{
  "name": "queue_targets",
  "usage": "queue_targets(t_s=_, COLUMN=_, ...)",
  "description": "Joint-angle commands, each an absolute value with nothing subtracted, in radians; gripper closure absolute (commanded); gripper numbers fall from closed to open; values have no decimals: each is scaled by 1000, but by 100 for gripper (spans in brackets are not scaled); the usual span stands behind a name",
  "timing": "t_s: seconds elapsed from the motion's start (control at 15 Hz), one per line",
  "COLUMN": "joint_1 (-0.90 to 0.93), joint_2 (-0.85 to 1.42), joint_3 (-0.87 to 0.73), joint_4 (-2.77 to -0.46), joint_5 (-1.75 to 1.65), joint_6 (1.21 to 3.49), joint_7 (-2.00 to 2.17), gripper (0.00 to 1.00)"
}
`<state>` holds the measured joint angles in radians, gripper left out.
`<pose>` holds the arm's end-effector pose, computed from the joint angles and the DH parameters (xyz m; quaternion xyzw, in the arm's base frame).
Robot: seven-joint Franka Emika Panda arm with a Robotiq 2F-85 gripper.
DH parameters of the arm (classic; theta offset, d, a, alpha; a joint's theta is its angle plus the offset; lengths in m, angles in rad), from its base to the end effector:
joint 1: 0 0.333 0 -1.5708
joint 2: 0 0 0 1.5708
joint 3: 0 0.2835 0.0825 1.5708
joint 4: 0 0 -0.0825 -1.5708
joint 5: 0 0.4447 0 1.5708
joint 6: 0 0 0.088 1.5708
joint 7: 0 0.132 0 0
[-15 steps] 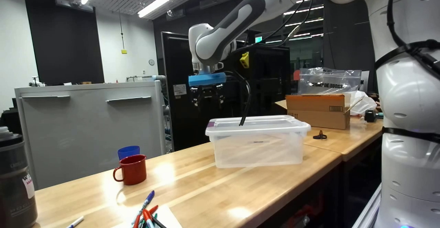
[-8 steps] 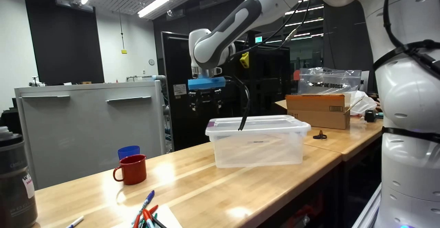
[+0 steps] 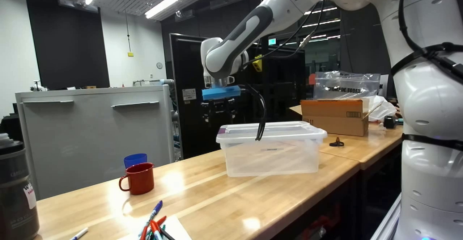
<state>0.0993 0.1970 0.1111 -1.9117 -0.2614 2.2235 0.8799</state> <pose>0.6524 0.1246 0.3188 0.9594 -0.2582 0.1002 0.0530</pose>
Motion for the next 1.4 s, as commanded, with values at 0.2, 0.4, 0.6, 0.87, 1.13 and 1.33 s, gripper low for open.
queue_targets(t_s=0.2, joint_1=125, joint_2=196, joint_3=85, joint_4=-1910, joint_5=-254, joint_6=2222, joint_7=854, gripper=0)
queue_targets(t_s=0.4, joint_1=125, joint_2=196, joint_3=85, joint_4=-1910, joint_5=-254, joint_6=2221, joint_7=851, gripper=0)
queue_targets(t_s=0.6, joint_1=125, joint_2=196, joint_3=85, joint_4=-1910, joint_5=-254, joint_6=2221, joint_7=850, gripper=0)
queue_targets(t_s=0.87, joint_1=125, joint_2=196, joint_3=85, joint_4=-1910, joint_5=-254, joint_6=2221, joint_7=850, gripper=0)
queue_targets(t_s=1.13, joint_1=125, joint_2=196, joint_3=85, joint_4=-1910, joint_5=-254, joint_6=2221, joint_7=850, gripper=0)
queue_targets(t_s=1.33, joint_1=127, joint_2=194, joint_3=80, joint_4=-1915, joint_5=-267, joint_6=2238, joint_7=867, gripper=0)
